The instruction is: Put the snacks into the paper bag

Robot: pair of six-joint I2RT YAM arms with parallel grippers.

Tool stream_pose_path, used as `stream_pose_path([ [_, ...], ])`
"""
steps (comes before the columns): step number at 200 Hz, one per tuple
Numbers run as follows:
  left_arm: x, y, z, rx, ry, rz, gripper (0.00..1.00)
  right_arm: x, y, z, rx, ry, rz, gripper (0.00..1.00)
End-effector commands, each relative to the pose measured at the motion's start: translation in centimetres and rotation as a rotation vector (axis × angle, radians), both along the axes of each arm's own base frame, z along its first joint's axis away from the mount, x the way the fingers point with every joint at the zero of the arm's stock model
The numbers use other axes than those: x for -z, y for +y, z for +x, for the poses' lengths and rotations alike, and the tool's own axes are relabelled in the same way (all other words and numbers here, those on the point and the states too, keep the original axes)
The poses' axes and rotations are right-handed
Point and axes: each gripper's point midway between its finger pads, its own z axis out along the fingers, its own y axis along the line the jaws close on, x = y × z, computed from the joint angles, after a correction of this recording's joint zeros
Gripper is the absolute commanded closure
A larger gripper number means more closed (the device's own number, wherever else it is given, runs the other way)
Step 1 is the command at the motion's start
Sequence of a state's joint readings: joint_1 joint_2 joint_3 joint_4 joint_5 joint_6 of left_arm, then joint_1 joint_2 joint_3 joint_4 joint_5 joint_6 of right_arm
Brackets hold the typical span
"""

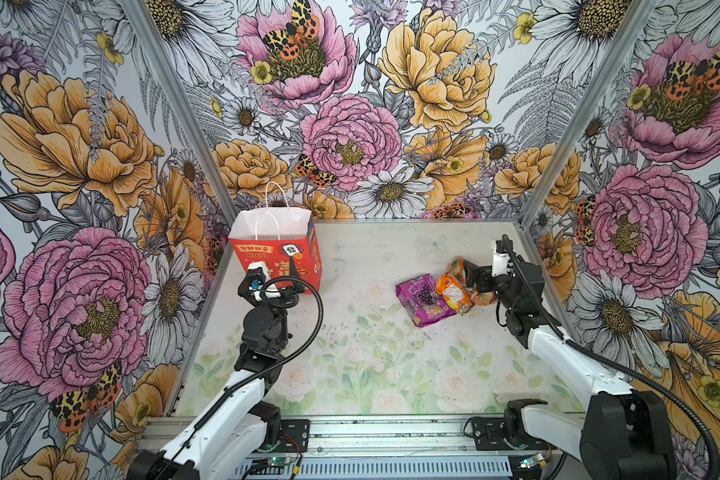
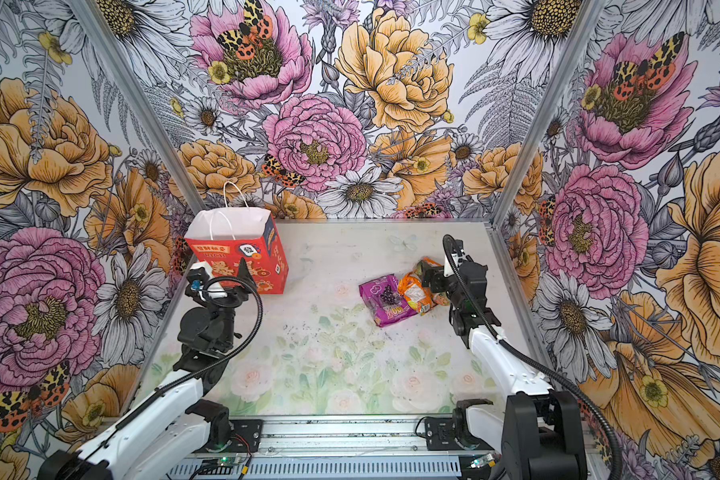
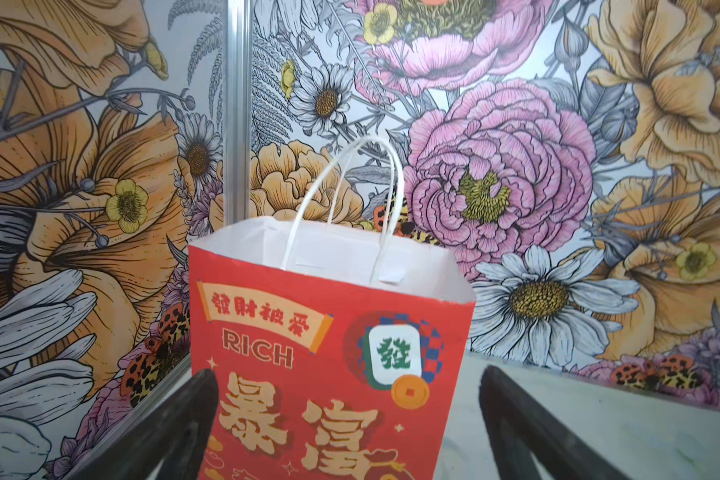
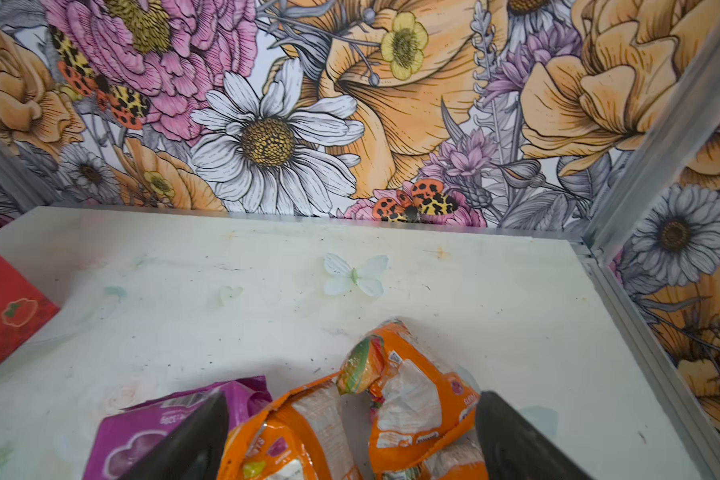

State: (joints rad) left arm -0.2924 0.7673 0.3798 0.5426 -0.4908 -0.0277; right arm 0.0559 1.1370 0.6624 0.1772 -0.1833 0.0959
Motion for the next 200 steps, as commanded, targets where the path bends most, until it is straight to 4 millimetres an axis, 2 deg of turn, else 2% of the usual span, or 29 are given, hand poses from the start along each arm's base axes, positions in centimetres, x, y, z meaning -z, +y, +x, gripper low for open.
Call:
stream_pose_path([
  [1,3.3,2.0,-1.7,-0.089,0.192,-0.104,0.01,-1.0,2.6,-1.5,-0.121,0.081,0.041,0.05],
  [31,0.2,4.4,-3.4,-0.159,0.167,-0.301,0.01,-4.1,5.8,-1.9,-0.26,0.09,0.079,0.05],
  [59,-0.9,7.1,-3.4,-0.276,0.252,-0.488,0.01,-6.2,8.4,-2.3,-0.362,0.102,0.092,0.05],
  [75,-1.3,8.1,-2.0,-0.288,0.32,-0.554,0.01,-7.0,9.4,-2.5,-0.39,0.105,0.075,0.05],
  [93,-2.0,8.6,0.4,-0.24,0.379,-0.621,0.01,-7.6,10.5,-2.6,-0.411,0.108,0.047,0.05],
  [119,-2.6,8.6,3.7,-0.176,0.416,-0.685,0.01,-7.4,11.6,-2.4,-0.418,0.125,-0.001,0.06],
  [145,-3.2,9.1,6.1,-0.125,0.429,-0.764,0.01,-6.8,12.8,-2.5,-0.432,0.146,-0.04,0.06],
  [181,-3.3,9.3,7.6,-0.109,0.451,-0.814,0.01,-6.4,13.6,-2.6,-0.442,0.156,-0.074,0.07],
  [200,-2.7,9.1,8.0,-0.1,0.47,-0.849,0.01,-6.4,13.8,-2.7,-0.445,0.154,-0.08,0.07],
])
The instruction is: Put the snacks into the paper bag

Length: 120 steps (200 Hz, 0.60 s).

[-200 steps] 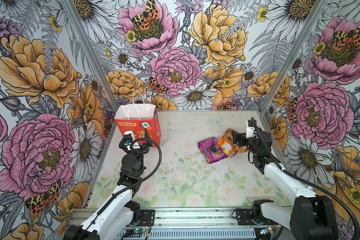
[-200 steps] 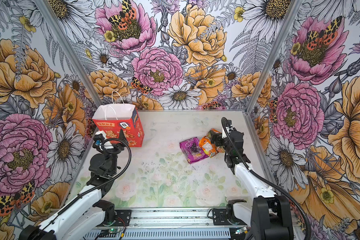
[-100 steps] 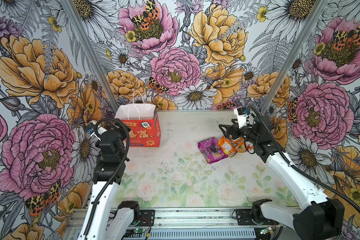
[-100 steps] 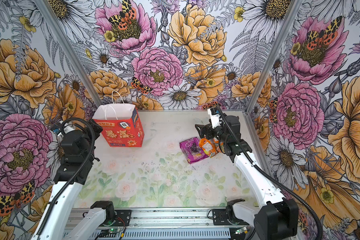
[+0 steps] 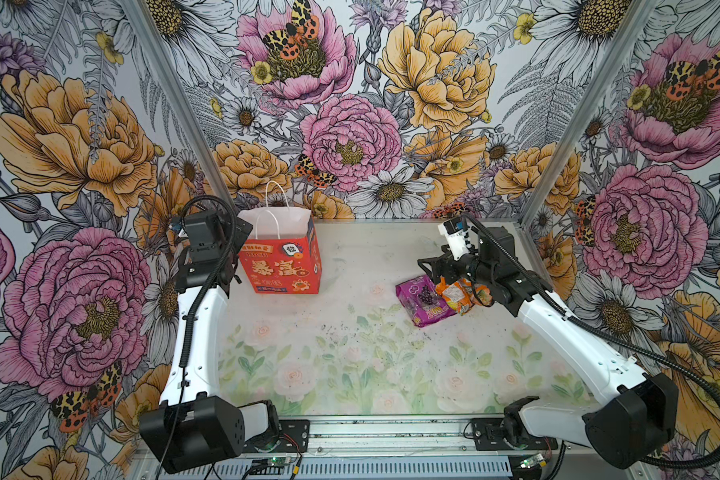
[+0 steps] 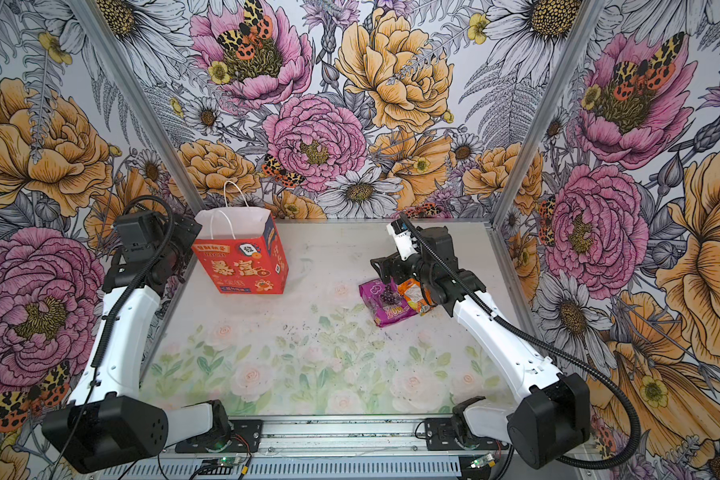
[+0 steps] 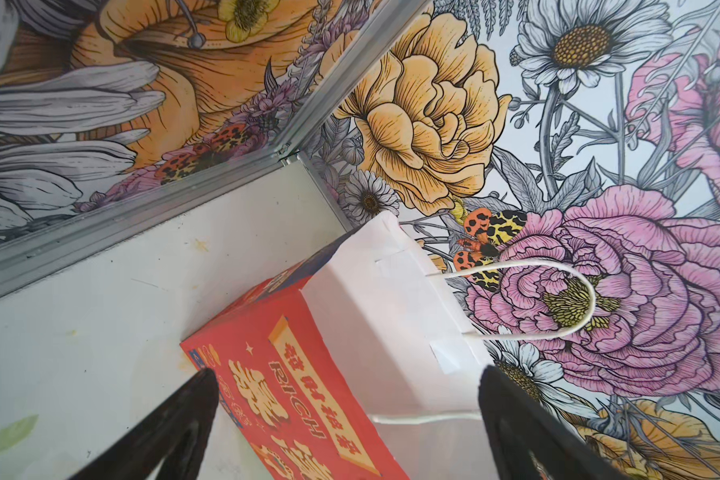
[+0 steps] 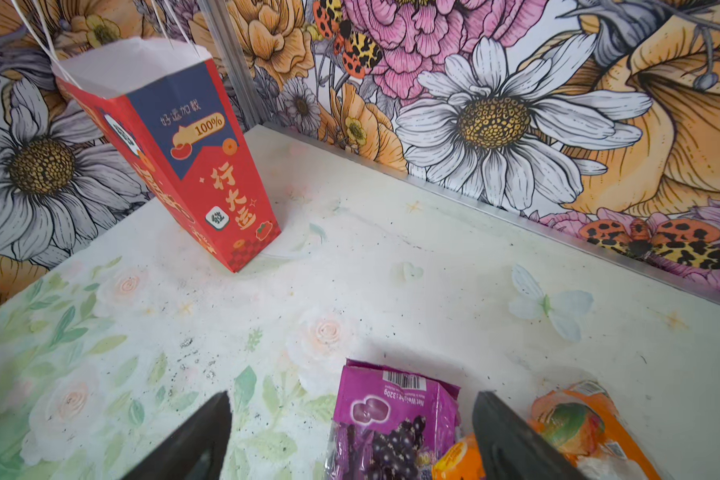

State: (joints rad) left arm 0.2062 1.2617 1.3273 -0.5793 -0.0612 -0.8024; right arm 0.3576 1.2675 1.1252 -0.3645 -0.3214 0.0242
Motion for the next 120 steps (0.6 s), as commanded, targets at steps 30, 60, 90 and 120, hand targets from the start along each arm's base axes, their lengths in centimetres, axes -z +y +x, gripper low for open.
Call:
stream_pose_path([
  [30,1.1,-1.2,0.9,0.04,0.034,-0.164,0.01,-1.3,0.3,0.1,0.002,-0.044,-0.03,0.08],
  [60,2.0,-1.7,1.6,0.048,0.047,-0.236,0.01,-0.6,0.2,0.0,0.007,-0.041,-0.05,0.08],
  [90,2.7,-1.3,1.7,0.016,0.061,-0.25,0.01,0.1,0.1,-0.1,0.007,-0.039,-0.074,0.08],
  [120,3.2,-1.1,2.3,0.007,0.073,-0.259,0.01,0.8,0.2,-0.1,-0.005,-0.029,-0.087,0.08],
])
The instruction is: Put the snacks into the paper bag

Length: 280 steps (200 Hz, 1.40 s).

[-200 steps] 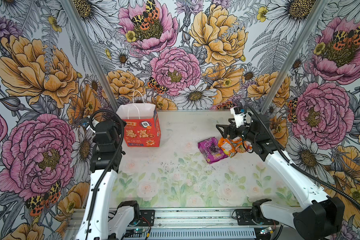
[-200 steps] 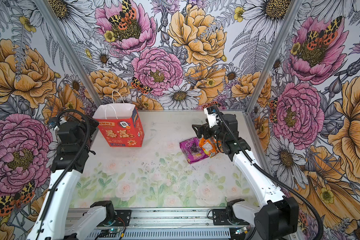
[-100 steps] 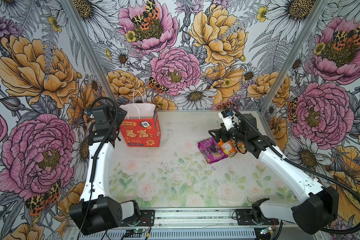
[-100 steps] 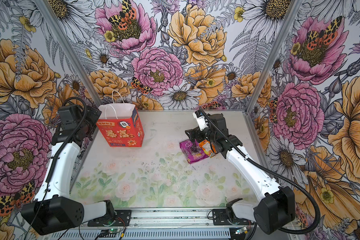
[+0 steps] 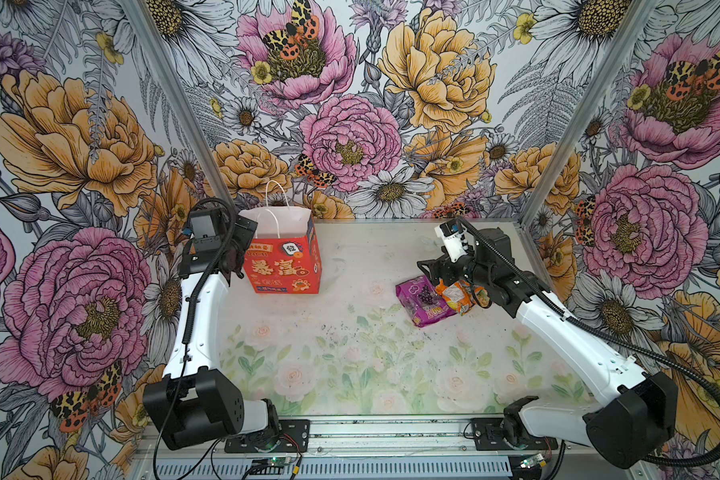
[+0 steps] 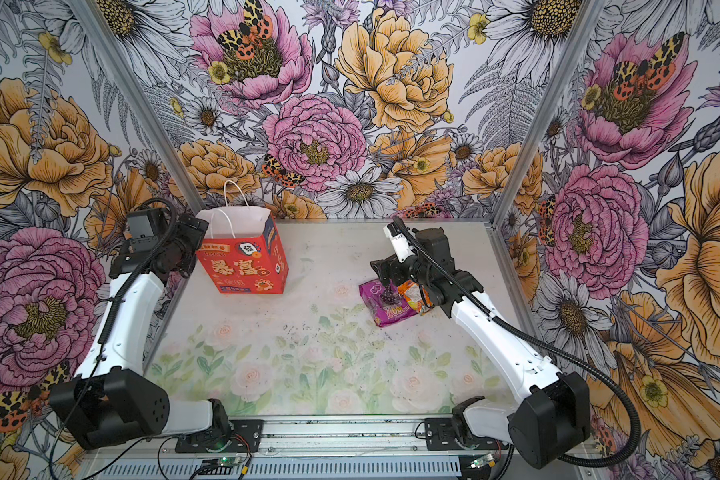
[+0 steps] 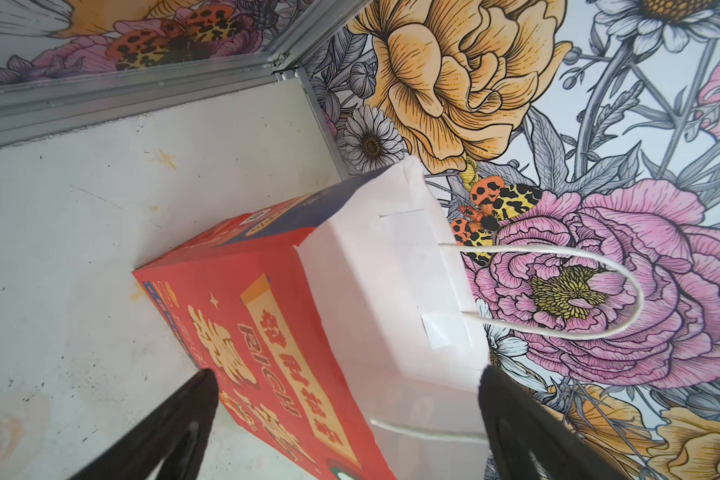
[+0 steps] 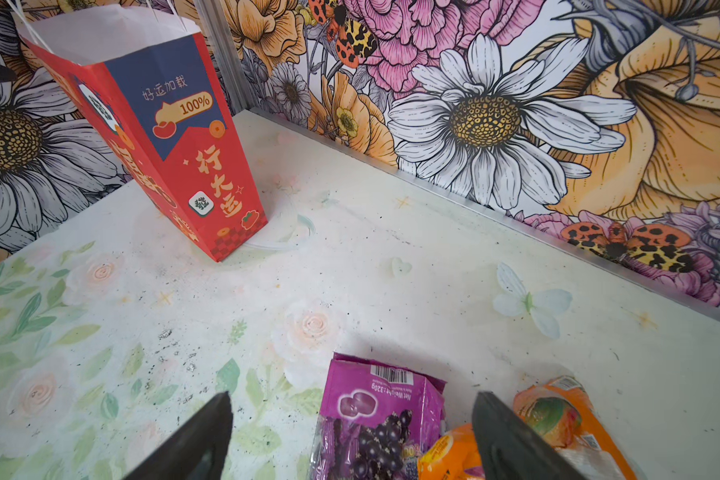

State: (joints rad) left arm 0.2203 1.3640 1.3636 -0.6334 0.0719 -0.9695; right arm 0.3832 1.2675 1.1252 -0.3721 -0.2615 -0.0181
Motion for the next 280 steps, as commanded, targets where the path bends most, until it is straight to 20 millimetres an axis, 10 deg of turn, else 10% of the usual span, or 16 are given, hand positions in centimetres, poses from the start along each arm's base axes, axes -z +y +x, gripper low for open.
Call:
stream_pose_path([
  [1,-0.2,0.2,0.4,-0.011,0.001,-0.027,0.01,0.5,0.1,-0.1,-0.012,-0.001,-0.029,0.08],
  [75,0.7,0.3,0.9,-0.03,0.026,-0.018,0.08,1.0,0.4,0.1,-0.027,0.002,-0.039,0.1],
  [172,1.6,0.1,0.5,-0.019,0.044,-0.014,0.54,1.0,0.2,-0.4,-0.027,-0.001,-0.035,0.13],
  [280,2.6,-0.1,0.3,-0.008,0.056,-0.028,0.73,0.7,-0.1,-0.8,-0.019,-0.016,-0.035,0.14],
])
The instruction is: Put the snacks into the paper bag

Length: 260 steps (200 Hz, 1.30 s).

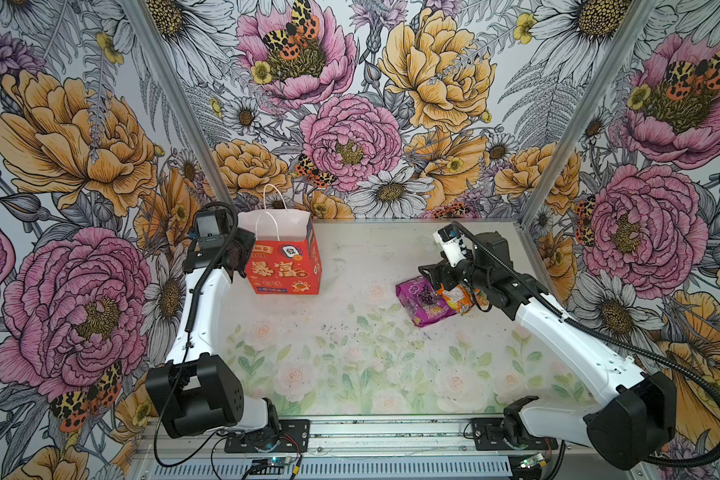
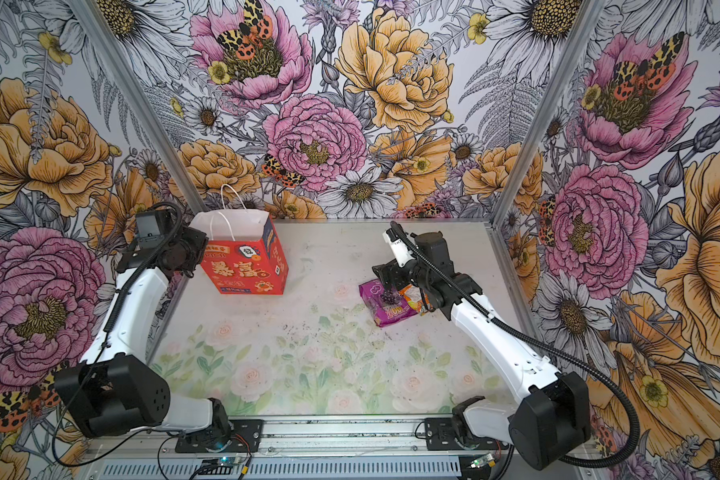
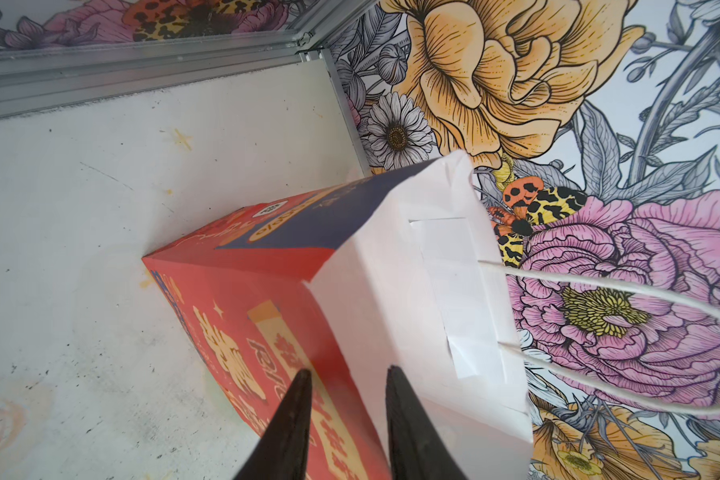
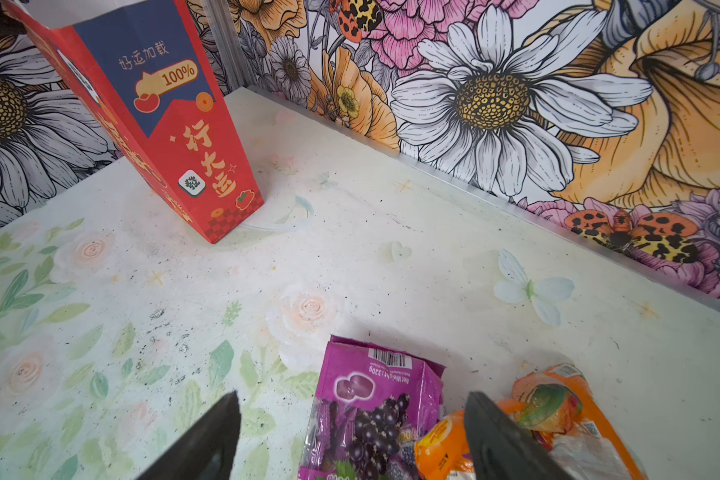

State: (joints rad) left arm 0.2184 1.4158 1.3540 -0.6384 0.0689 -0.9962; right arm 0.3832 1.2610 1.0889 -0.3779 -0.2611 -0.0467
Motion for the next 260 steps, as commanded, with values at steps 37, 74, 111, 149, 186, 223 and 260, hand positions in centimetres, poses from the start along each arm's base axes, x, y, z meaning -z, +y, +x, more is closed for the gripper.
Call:
stream_pose_path([
  [37,-0.1,-0.4,-0.3,0.023,-0.021,0.002,0.91,-1.0,0.1,-0.4,-0.007,-0.034,0.002,0.15],
  [74,-0.5,-1.1,0.2,0.076,-0.059,-0.002,1.0,-1.2,0.1,-0.4,-0.005,-0.036,0.009,0.15],
  [111,-1.4,-2.6,1.4,0.172,-0.129,-0.04,1.0,-1.7,0.0,-0.3,0.014,-0.037,0.026,0.16],
  [149,-3.5,-5.9,2.9,0.349,-0.196,-0.052,1.0,-2.4,-0.1,-0.1,0.042,-0.029,0.056,0.16],
  [186,-5.8,-10.9,3.6,0.557,-0.254,-0.081,1.0,-3.2,-0.5,0.4,0.092,-0.031,0.076,0.16],
  [223,-7.1,-15.8,3.6,0.718,-0.281,-0.132,1.0,-3.8,-0.7,0.8,0.126,-0.02,0.108,0.16],
  [260,-6.6,-18.2,3.4,0.779,-0.249,-0.183,1.0,-4.2,-0.3,1.2,0.135,-0.001,0.142,0.16],
])
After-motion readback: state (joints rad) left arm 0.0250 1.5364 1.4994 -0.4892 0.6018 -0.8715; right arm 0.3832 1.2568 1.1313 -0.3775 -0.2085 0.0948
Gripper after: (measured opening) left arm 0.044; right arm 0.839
